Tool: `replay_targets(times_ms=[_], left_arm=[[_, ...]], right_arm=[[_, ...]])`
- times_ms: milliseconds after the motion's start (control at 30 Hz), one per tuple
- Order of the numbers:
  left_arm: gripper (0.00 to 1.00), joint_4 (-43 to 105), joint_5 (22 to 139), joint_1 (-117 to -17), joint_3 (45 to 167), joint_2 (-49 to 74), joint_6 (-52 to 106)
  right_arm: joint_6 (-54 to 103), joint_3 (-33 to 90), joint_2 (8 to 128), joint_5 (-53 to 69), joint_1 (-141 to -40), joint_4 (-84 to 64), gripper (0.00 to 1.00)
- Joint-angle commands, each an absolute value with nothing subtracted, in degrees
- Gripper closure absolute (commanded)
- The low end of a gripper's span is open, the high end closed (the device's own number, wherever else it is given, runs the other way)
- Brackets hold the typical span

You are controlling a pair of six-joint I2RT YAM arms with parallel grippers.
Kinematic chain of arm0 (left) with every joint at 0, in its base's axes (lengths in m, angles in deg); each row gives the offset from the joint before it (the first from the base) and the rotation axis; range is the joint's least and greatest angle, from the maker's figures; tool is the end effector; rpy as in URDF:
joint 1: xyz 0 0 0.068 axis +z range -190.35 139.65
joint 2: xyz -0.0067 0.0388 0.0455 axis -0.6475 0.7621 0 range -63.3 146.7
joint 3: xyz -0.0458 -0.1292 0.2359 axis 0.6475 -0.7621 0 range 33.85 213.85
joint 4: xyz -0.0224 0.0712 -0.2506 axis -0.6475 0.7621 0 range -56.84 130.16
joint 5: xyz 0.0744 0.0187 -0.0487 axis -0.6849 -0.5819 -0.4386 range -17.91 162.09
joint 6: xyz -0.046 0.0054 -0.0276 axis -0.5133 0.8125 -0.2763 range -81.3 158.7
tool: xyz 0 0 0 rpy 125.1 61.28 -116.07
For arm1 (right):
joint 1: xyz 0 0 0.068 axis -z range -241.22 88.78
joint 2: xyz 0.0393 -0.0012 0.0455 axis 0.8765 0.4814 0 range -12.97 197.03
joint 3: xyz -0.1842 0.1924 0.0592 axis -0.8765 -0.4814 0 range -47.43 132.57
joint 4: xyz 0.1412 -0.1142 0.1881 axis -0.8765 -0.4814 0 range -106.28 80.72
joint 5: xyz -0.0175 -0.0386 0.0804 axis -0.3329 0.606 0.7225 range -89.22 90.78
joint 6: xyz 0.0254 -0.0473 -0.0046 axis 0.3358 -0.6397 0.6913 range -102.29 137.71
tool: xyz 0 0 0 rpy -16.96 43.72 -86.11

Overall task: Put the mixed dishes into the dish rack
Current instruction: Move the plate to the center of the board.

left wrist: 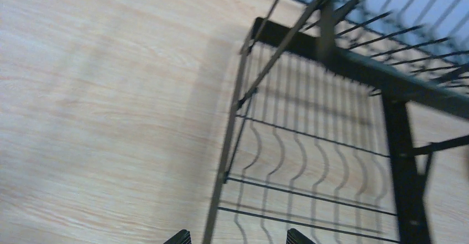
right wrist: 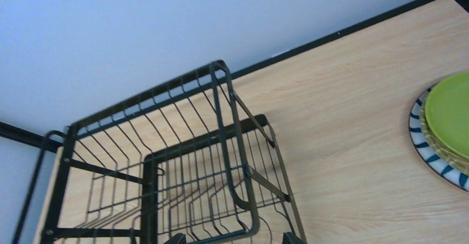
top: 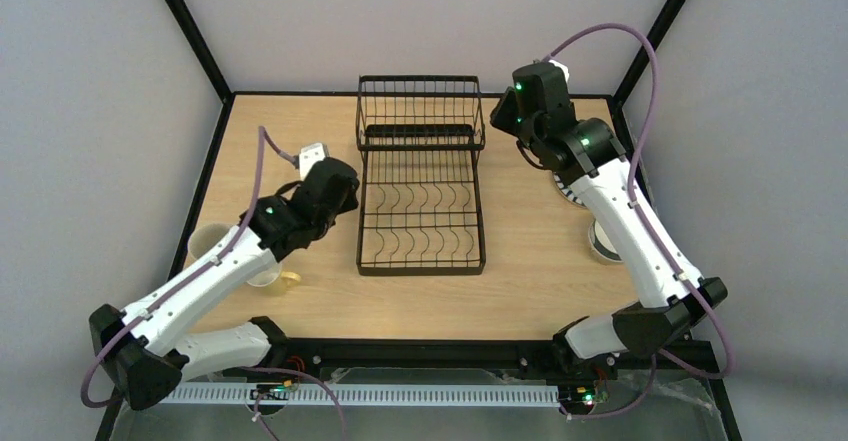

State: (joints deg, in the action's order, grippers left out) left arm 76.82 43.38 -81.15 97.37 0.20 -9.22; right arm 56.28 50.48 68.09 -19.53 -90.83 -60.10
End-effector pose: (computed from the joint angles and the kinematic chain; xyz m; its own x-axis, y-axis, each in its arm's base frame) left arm 0.1803 -0.1331 0.3373 -0.5800 -0.3592 -0.7311 -0.1801 0.9319 -0.3150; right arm 0.2540 0.1300 0.4428 -0.5127 0.3812 -0.7693 0.1363 0.9208 0.3655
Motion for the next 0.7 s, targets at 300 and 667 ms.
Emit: replay_targets(times_ms=[300, 667], left_arm=[[0.01, 71.2, 34.8, -78.2, 89.3, 2.6, -13.7], [0.01, 71.9, 34.4, -76.3, 88.9, 2.3, -14.7]], right_arm=[[53.6, 63.2, 73.5, -17.3, -90.7, -59.3, 0.0], [51.7, 68.7, 77.0, -16.3, -90.7, -59.5, 0.0]])
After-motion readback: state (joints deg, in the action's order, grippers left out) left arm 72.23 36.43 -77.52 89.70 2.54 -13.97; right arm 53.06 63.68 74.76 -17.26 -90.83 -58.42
